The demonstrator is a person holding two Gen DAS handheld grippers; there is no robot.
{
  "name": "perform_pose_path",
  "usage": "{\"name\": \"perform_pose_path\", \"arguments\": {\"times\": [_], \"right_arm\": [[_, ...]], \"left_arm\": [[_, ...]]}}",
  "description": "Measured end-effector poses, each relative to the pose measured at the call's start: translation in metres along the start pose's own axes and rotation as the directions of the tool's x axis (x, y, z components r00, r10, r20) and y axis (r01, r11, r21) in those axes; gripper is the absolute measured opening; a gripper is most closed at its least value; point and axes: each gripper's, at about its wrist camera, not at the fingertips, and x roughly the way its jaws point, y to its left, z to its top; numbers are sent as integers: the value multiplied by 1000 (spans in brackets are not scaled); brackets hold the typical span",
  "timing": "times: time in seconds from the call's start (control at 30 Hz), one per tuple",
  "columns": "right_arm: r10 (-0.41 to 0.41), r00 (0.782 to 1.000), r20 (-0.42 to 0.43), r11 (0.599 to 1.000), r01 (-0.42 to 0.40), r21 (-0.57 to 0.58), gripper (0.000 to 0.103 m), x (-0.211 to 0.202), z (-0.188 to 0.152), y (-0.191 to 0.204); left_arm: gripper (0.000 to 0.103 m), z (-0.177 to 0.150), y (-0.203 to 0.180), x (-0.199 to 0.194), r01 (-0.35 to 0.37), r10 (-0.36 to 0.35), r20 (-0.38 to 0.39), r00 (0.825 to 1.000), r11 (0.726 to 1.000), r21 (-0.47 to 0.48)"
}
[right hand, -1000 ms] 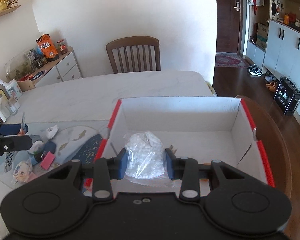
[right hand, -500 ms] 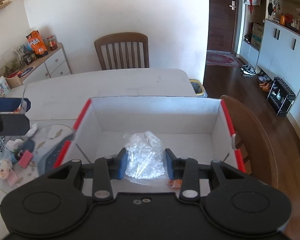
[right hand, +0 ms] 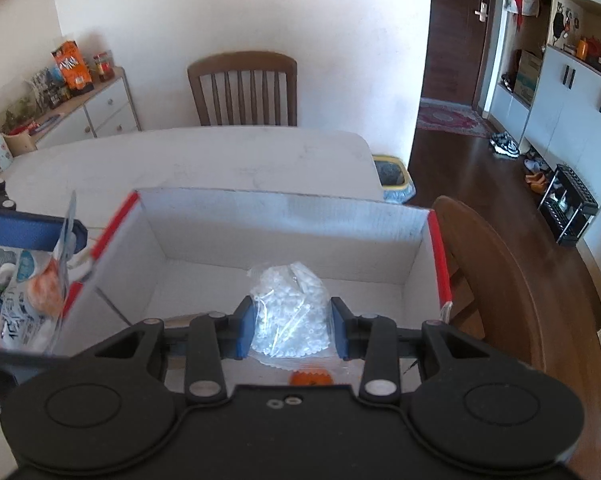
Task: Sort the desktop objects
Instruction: 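Carry the food pouch and foam-bead bag with both tools into the red box, then open both tools to release the pouch and foam-bead bag in the box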
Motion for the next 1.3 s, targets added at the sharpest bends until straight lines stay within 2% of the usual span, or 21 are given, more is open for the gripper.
{"name": "perform_pose_path", "arguments": {"times": [0.2, 0.4, 0.6, 0.77, 1.1, 1.17, 1.3], "right_arm": [[29, 998, -57, 1000, -30, -9, 37, 24, 2, -13], [36, 993, -114, 997, -43, -58, 38, 43, 3, -6], [17, 985, -169, 995, -33, -93, 38, 60, -1, 1], [7, 978, -206, 995, -28, -96, 38, 69, -4, 5], [2, 971, -240, 996, -23, -84, 40, 75, -5, 3], [3, 970, -242, 996, -24, -84, 43, 74, -6, 3], [8, 974, -227, 997, -26, -76, 54, 71, -7, 2]], "left_arm": [[74, -16, -7, 21, 22, -19, -56, 998, 998, 52], [74, -27, -12, 43, 39, -26, -133, 991, 995, 89], [74, -29, -6, 53, 50, -44, -171, 984, 998, 36], [74, -32, 1, 62, 30, -26, -200, 979, 999, 18], [75, -30, 8, 74, 19, -27, -230, 973, 999, -34], [75, -30, 6, 73, 13, -20, -226, 974, 999, -32], [75, -31, 2, 68, 2, -8, -214, 977, 1000, -27]]}}
